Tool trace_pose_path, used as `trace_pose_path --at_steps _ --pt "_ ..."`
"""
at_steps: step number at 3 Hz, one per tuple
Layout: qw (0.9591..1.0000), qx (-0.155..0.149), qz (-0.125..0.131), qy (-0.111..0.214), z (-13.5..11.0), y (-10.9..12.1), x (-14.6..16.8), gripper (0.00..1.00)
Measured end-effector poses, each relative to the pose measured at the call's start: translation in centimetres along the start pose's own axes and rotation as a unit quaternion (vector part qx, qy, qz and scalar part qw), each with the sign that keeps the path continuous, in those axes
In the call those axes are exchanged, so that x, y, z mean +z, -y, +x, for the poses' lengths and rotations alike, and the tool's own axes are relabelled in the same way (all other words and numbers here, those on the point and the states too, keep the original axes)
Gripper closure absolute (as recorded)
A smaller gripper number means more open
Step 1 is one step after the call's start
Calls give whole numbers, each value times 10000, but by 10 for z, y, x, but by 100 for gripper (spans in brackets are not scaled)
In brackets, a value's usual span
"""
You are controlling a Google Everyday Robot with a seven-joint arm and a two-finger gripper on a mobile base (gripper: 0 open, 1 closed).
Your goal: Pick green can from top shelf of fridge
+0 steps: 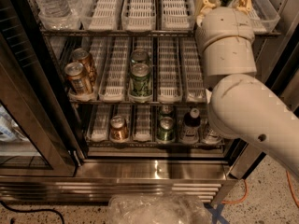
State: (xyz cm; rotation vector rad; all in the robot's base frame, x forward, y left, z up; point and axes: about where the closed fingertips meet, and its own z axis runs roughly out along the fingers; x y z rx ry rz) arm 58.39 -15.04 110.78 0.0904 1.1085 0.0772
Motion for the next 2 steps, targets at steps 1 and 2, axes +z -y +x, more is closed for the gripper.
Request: trace_pose_path --at_steps 1,2 --pt "9995 -54 -188 229 -10 -7 2 100" --pt "9989 -180 -343 253 -12 -6 -1 100"
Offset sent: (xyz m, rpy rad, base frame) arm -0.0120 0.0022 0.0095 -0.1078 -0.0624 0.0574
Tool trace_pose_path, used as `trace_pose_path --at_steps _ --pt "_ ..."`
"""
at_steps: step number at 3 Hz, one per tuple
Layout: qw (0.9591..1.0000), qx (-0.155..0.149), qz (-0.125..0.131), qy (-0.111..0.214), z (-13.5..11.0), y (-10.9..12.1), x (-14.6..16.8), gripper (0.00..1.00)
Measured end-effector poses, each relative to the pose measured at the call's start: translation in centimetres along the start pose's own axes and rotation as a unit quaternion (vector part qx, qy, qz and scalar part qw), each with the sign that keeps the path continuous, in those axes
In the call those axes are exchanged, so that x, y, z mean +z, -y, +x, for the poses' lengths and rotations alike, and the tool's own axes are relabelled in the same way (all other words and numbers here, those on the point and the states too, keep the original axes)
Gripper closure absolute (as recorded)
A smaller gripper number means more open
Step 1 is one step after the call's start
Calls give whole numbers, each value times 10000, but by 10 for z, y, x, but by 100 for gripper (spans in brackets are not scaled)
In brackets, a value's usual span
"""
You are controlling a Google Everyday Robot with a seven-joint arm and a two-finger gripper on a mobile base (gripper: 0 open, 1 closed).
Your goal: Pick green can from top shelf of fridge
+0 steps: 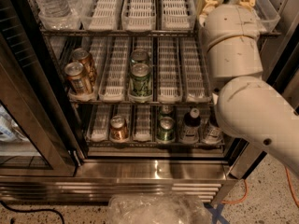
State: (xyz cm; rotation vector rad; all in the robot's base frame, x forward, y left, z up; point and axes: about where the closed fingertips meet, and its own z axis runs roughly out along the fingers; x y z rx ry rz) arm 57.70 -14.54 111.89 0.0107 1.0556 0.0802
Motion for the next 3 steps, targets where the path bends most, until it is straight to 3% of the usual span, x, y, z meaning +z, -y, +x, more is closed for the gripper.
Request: trace_pose_path --at_steps 3 --pt "9985 -387 -264 -277 9 18 -45 100"
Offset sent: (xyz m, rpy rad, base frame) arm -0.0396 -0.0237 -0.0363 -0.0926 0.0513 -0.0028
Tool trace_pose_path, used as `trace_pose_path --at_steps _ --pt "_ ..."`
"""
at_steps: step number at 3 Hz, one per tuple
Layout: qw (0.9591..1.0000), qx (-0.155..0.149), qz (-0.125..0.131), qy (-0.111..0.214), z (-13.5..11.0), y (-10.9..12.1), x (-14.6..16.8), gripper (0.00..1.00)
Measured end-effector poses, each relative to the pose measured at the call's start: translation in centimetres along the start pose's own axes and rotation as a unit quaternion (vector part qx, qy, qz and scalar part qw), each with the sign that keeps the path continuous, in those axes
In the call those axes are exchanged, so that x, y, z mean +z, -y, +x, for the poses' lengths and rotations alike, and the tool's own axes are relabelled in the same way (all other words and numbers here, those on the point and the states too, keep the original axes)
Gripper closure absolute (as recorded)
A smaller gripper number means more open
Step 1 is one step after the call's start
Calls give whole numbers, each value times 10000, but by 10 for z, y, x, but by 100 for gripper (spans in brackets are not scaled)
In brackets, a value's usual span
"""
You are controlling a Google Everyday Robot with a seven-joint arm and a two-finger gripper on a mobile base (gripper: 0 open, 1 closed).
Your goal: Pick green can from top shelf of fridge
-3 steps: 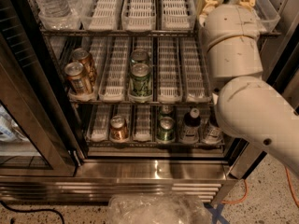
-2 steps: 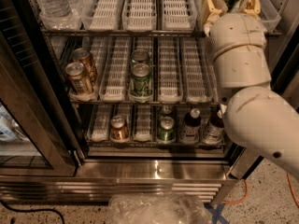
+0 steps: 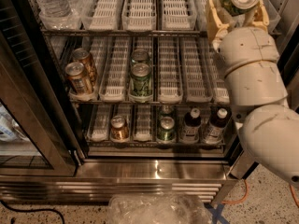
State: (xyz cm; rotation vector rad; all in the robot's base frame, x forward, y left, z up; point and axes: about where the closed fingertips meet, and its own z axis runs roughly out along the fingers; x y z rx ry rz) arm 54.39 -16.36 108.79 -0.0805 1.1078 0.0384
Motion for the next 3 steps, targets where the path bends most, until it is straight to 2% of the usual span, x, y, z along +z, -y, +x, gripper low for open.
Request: trace_pose_path --at_steps 3 --pt "9980 -367 -522 39 -12 0 -18 100"
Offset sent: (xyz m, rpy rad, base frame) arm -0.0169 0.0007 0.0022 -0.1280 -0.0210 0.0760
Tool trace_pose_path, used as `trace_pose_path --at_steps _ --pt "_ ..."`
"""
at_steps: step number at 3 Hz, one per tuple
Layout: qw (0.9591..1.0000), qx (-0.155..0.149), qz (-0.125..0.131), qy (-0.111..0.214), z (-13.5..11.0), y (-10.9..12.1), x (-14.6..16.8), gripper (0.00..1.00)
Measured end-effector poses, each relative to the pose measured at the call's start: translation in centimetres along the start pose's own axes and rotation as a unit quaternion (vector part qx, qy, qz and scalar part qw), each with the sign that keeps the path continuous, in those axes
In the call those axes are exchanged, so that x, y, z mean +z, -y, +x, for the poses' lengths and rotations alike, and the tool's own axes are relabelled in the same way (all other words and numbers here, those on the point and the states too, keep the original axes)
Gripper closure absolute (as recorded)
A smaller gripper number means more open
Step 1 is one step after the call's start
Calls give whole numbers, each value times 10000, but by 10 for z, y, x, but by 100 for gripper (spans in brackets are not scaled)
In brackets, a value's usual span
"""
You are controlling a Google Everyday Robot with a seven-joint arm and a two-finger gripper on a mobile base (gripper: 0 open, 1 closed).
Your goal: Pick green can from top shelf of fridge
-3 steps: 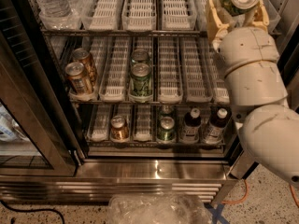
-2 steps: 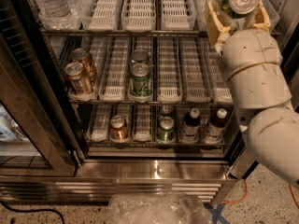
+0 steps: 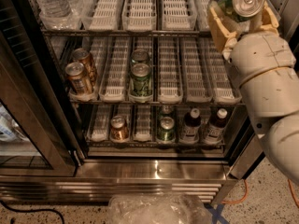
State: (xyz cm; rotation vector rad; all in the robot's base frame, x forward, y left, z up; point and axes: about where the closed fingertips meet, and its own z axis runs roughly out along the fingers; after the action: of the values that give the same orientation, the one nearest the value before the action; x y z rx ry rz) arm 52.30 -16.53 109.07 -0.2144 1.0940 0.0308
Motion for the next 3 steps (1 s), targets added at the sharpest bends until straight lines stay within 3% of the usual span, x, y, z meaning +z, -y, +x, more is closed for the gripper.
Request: trace_pose_path --at_steps 2,3 --pt "9992 -235 -252 -205 -6 10 -28 100" --pt "9949 -425 -508 -763 14 9 -35 100"
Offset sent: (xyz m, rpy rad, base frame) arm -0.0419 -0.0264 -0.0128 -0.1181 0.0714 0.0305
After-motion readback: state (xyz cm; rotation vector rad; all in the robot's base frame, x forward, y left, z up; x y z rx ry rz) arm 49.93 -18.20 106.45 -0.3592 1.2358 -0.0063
